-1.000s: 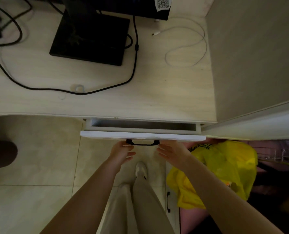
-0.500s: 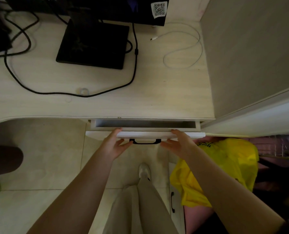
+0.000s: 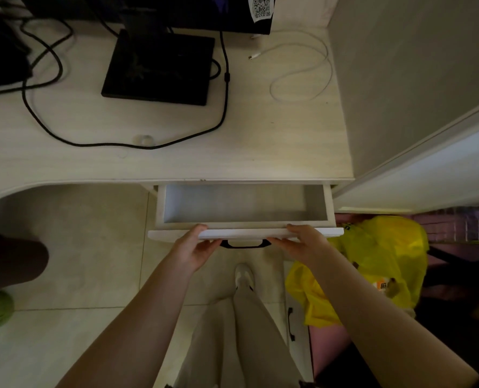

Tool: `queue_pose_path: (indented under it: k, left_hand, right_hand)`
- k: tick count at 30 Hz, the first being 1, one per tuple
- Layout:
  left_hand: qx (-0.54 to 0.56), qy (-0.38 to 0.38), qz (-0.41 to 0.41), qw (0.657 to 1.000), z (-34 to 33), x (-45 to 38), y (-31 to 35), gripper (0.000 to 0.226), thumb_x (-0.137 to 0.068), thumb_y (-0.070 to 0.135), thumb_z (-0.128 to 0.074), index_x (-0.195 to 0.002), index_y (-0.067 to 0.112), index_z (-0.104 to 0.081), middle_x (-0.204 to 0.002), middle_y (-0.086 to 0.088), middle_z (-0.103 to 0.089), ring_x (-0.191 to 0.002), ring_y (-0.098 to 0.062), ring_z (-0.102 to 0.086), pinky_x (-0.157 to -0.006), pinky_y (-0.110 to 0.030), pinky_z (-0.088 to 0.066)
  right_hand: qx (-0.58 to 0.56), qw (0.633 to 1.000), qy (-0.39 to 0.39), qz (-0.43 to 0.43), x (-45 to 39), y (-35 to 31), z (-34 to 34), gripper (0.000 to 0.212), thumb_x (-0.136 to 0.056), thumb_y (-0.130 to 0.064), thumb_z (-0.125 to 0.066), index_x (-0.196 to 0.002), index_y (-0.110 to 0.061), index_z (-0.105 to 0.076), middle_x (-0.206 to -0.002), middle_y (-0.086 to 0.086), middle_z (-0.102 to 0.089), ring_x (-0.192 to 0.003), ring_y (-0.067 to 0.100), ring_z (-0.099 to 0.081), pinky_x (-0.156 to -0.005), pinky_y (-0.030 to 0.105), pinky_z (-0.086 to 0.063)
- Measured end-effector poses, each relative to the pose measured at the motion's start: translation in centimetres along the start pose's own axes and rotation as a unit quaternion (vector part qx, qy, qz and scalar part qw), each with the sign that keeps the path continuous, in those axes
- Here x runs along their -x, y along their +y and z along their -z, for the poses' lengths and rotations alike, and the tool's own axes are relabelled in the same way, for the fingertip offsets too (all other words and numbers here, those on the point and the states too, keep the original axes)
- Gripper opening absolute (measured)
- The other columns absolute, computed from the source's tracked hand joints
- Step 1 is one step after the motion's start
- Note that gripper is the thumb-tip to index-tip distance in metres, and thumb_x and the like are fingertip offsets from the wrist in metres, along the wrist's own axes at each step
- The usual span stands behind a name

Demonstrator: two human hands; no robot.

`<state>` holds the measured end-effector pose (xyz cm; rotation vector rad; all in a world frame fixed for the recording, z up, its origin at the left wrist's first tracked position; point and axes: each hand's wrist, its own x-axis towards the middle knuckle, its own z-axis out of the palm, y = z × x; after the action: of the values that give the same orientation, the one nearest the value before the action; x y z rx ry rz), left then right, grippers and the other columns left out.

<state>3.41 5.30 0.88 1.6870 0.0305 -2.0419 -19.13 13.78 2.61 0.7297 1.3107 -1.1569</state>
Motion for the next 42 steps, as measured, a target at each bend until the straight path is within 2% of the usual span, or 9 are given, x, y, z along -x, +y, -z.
queue_pose_path:
  k: [8,12,16,19,23,28,35,38,42]
  left_hand:
    - [0.038,-0.008,0.027,0.999,3.1,2.1,-2.7,0.017,-0.083,0.001,-0.065,-0.096,-0.002,-0.054,-0.13,-0.028,-0.046,-0.113,-0.037,-0.056,-0.078,-0.045,-0.058]
    - [0.048,0.006,0.038,0.998,4.4,2.8,-3.9,0.02,-0.085,0.002,-0.065,-0.1,-0.002,-0.053,-0.129,-0.029,-0.047,-0.11,-0.038,-0.057,-0.084,-0.044,-0.056]
    - [0.028,0.009,0.044,0.999,5.6,3.6,-4.8,0.019,-0.085,0.002,-0.064,-0.101,-0.002,-0.054,-0.124,-0.028,-0.05,-0.11,-0.038,-0.058,-0.09,-0.045,-0.054]
    - [0.022,0.011,0.046,0.999,6.5,4.1,-5.7,0.015,-0.085,0.001,-0.064,-0.096,-0.002,-0.054,-0.121,-0.027,-0.05,-0.113,-0.038,-0.057,-0.089,-0.046,-0.053]
    - [0.016,0.017,0.052,0.998,7.5,4.6,-6.4,0.015,-0.086,0.001,-0.063,-0.098,-0.002,-0.054,-0.122,-0.028,-0.051,-0.113,-0.039,-0.057,-0.088,-0.046,-0.054]
    - [0.001,0.026,0.057,0.998,8.3,5.4,-6.8,0.019,-0.085,0.003,-0.065,-0.101,-0.001,-0.055,-0.121,-0.027,-0.055,-0.107,-0.037,-0.062,-0.089,-0.046,-0.054]
    - [-0.038,0.018,0.048,0.998,9.1,6.6,-7.1,0.02,-0.087,0.006,-0.065,-0.103,0.0,-0.056,-0.112,-0.027,-0.06,-0.102,-0.036,-0.064,-0.093,-0.044,-0.053]
    - [-0.062,0.011,0.037,0.997,9.4,7.3,-6.9,0.023,-0.09,0.005,-0.061,-0.111,-0.002,-0.054,-0.114,-0.027,-0.06,-0.106,-0.037,-0.063,-0.096,-0.044,-0.05]
    - [-0.135,0.006,0.018,0.991,9.7,8.9,-6.4,0.028,-0.093,0.003,-0.053,-0.121,-0.004,-0.051,-0.114,-0.026,-0.061,-0.106,-0.038,-0.063,-0.08,-0.041,-0.055]
  right_hand:
    - [-0.023,1.0,-0.018,0.0,2.2,3.6,3.3,0.005,-0.092,-0.002,-0.05,-0.093,-0.005,-0.048,-0.1,0.022,-0.043,-0.125,0.041,-0.044,-0.108,0.051,-0.038]
    - [-0.034,0.999,0.005,-0.002,3.0,4.6,3.6,0.009,-0.092,0.007,-0.047,-0.091,-0.002,-0.044,-0.095,0.027,-0.039,-0.126,0.051,-0.04,-0.102,0.059,-0.04]
    - [-0.02,0.999,0.036,0.0,3.6,5.8,4.5,0.034,-0.091,0.009,-0.048,-0.123,-0.001,-0.042,-0.123,0.03,-0.037,-0.123,0.051,-0.042,-0.095,0.062,-0.044]
    - [-0.008,0.998,0.056,-0.004,4.0,6.4,5.1,0.043,-0.09,0.009,-0.048,-0.132,-0.001,-0.04,-0.122,0.029,-0.037,-0.123,0.051,-0.043,-0.092,0.062,-0.046]
    - [-0.006,0.998,0.056,-0.001,4.6,7.5,6.0,0.042,-0.09,0.01,-0.047,-0.131,0.0,-0.041,-0.129,0.03,-0.035,-0.121,0.053,-0.043,-0.087,0.062,-0.048]
    - [-0.023,0.998,0.05,0.005,5.5,8.6,6.6,0.036,-0.092,0.009,-0.046,-0.126,-0.003,-0.04,-0.121,0.029,-0.036,-0.124,0.05,-0.042,-0.098,0.06,-0.043]
    - [-0.033,0.999,0.02,-0.021,6.2,9.7,7.6,0.003,-0.093,0.0,-0.05,-0.094,-0.002,-0.048,-0.119,0.026,-0.049,-0.125,0.041,-0.047,-0.107,0.049,-0.04]
    - [0.015,0.999,0.033,0.003,6.6,10.2,7.4,0.004,-0.092,-0.003,-0.053,-0.09,-0.003,-0.05,-0.11,0.022,-0.059,-0.107,0.035,-0.057,-0.101,0.046,-0.046]
    - [0.064,0.997,0.035,0.013,7.8,10.7,7.3,0.013,-0.087,-0.005,-0.061,-0.098,-0.002,-0.054,-0.098,0.02,-0.061,-0.088,0.03,-0.064,-0.08,0.037,-0.054]
